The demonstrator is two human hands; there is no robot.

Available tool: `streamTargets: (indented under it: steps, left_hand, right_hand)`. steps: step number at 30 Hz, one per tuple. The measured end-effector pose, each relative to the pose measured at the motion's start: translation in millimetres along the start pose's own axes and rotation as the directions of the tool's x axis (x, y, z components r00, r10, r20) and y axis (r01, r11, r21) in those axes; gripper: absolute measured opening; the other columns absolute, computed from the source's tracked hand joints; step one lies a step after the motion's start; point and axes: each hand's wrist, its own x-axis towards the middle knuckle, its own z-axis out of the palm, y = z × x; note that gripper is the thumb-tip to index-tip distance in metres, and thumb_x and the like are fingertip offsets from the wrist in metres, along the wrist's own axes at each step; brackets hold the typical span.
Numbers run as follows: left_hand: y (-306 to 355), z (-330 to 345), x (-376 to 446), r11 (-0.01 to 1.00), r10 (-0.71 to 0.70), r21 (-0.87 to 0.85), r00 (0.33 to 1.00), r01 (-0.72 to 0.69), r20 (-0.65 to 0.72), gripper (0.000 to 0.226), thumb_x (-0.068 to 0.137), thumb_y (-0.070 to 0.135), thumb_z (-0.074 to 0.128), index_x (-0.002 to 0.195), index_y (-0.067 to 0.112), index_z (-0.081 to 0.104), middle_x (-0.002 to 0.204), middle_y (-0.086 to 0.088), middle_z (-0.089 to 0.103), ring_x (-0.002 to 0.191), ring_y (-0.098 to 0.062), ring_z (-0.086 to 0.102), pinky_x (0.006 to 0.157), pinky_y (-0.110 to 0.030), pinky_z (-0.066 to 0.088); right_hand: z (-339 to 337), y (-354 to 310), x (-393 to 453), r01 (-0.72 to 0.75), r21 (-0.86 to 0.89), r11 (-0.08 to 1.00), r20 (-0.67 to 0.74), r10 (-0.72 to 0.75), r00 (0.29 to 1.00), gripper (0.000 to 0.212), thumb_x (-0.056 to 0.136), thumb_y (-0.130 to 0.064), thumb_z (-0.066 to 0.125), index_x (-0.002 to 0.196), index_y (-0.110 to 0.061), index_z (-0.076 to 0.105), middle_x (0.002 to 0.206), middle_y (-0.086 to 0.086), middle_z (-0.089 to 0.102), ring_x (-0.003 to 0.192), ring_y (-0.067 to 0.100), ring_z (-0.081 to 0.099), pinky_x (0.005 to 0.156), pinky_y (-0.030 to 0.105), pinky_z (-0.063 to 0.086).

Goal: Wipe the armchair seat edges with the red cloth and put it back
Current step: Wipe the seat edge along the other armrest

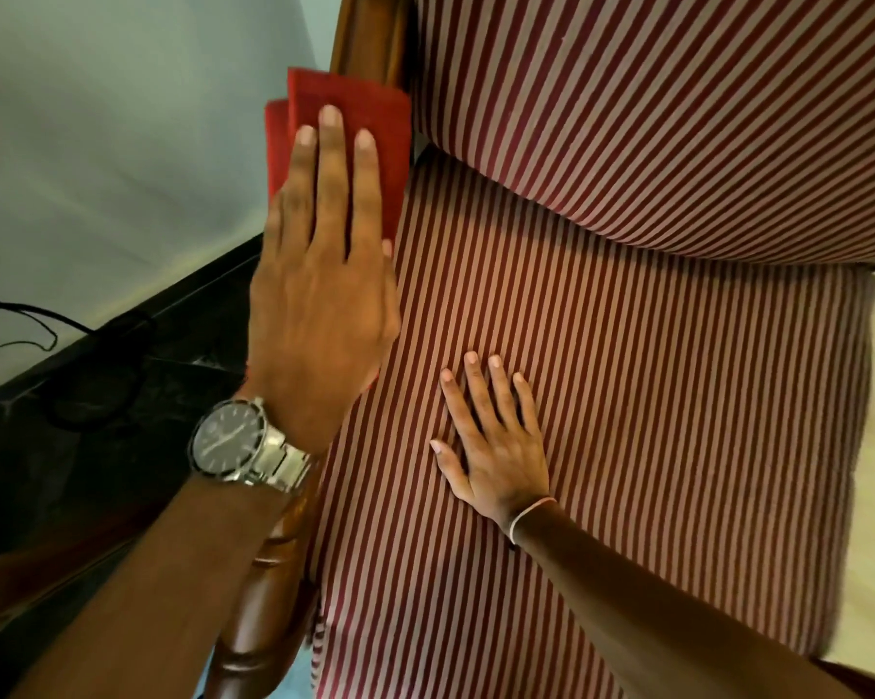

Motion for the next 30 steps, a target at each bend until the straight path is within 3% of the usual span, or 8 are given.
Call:
streamTargets:
  steps: [7, 15, 23, 27, 29, 30]
  left_hand:
    - [-14, -3, -95, 0.996, 0.048, 0.064, 0.993, -0.055, 0.106, 0.064, 0.105, 0.031, 0.030, 0.160, 0.006, 0.009, 0.169, -0.019, 0.007, 0.157, -0.032, 0.006, 0.124, -0.051, 0.019]
    - [-1, -2, 11, 0.999, 0.028, 0.016, 0.999, -0.029, 0.021, 0.065, 0.107, 0.032, 0.029, 0.161, 0.010, 0.000, 0.170, -0.017, -0.001, 0.158, -0.031, 0.000, 0.127, -0.050, 0.014]
    - [-17, -1, -96, 0.999, 0.026, 0.040, 0.995, -0.030, 0.099, 0.065, 0.105, 0.033, 0.031, 0.161, 0.010, 0.008, 0.170, -0.015, 0.004, 0.158, -0.029, 0.003, 0.125, -0.050, 0.022]
    - [-13, -11, -97, 0.981, 0.018, -0.194, 0.995, 0.001, 0.097, 0.067, 0.103, 0.038, 0.035, 0.161, 0.018, 0.008, 0.171, -0.009, -0.001, 0.157, -0.020, 0.005, 0.123, -0.042, 0.024]
    - [-21, -20, -104, 0.895, -0.144, -0.410, 0.983, 0.177, 0.110, 0.071, 0.101, 0.050, 0.039, 0.160, 0.034, 0.004, 0.171, 0.000, 0.001, 0.149, -0.008, 0.017, 0.113, -0.028, 0.029]
    - [-26, -26, -108, 0.822, -0.247, -0.491, 0.958, 0.288, 0.148, 0.074, 0.098, 0.057, 0.046, 0.159, 0.042, 0.006, 0.169, 0.004, 0.013, 0.142, -0.005, 0.027, 0.107, -0.025, 0.035]
  right_hand:
    - [3, 2, -3, 0.006, 0.011, 1.000, -0.007, -0.005, 1.000, 0.071, 0.102, -0.059, 0.036, 0.162, -0.020, 0.027, 0.171, 0.012, 0.021, 0.159, 0.033, 0.018, 0.127, 0.058, 0.021]
    - [1, 2, -1, 0.016, 0.020, 1.000, -0.002, -0.016, 1.000, 0.071, 0.103, -0.059, 0.034, 0.162, -0.021, 0.026, 0.171, 0.011, 0.020, 0.159, 0.032, 0.016, 0.128, 0.057, 0.017]
    - [2, 2, -2, 0.020, 0.033, 0.999, -0.007, -0.020, 1.000, 0.073, 0.102, -0.060, 0.034, 0.163, -0.022, 0.022, 0.172, 0.010, 0.015, 0.160, 0.031, 0.012, 0.129, 0.056, 0.014]
    - [-16, 1, 0, 0.002, 0.111, 0.994, 0.049, -0.007, 0.999, 0.071, 0.102, -0.061, 0.035, 0.162, -0.023, 0.026, 0.172, 0.009, 0.017, 0.160, 0.030, 0.014, 0.127, 0.058, 0.021]
    - [-35, -8, 5, -0.088, 0.208, 0.974, 0.107, 0.067, 0.992, 0.070, 0.101, -0.064, 0.035, 0.159, -0.025, 0.035, 0.171, 0.007, 0.020, 0.160, 0.027, 0.014, 0.128, 0.056, 0.020]
    - [-46, -15, 10, -0.180, 0.312, 0.933, 0.141, 0.142, 0.980, 0.069, 0.099, -0.067, 0.036, 0.155, -0.027, 0.043, 0.170, 0.005, 0.024, 0.160, 0.024, 0.016, 0.129, 0.054, 0.018]
